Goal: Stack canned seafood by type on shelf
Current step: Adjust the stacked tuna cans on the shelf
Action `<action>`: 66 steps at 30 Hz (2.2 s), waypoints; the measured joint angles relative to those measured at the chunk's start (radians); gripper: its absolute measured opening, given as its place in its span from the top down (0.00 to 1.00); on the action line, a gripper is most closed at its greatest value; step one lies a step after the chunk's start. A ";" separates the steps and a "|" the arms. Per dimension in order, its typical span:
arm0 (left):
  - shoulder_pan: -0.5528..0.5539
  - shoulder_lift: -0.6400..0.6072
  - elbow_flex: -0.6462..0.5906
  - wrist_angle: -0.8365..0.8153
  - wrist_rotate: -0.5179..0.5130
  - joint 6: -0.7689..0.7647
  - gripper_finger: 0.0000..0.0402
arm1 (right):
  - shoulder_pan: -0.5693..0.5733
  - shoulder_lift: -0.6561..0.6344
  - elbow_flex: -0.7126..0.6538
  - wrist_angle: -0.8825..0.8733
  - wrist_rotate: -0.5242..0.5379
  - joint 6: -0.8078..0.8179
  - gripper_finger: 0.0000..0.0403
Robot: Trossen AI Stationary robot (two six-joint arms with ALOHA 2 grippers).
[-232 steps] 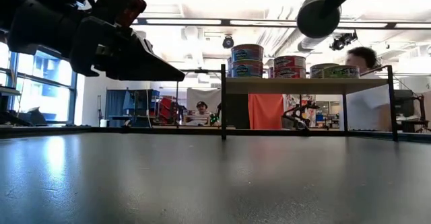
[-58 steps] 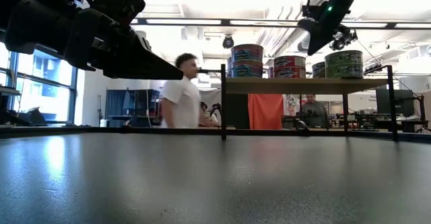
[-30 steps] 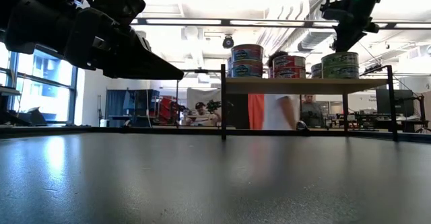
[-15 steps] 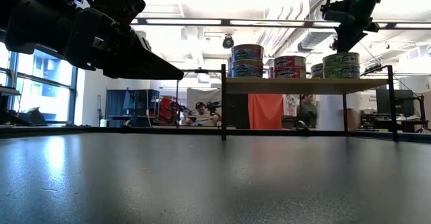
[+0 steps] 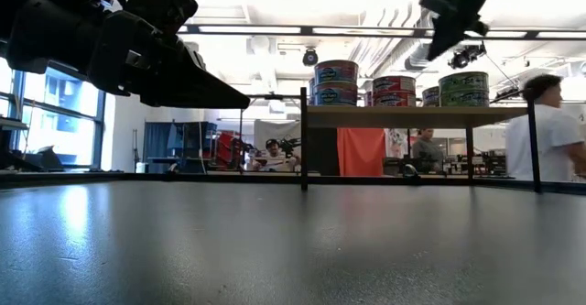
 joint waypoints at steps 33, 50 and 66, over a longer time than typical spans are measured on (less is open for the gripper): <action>0.000 0.000 0.000 0.000 0.000 -0.008 1.00 | 0.041 0.186 0.003 0.293 -0.062 -0.072 1.00; 0.000 0.000 0.000 0.000 0.000 -0.008 1.00 | -0.155 0.371 0.003 0.508 -0.035 -0.088 1.00; 0.000 0.000 0.000 0.000 0.000 -0.008 1.00 | -0.126 0.300 0.002 0.527 -0.062 -0.099 1.00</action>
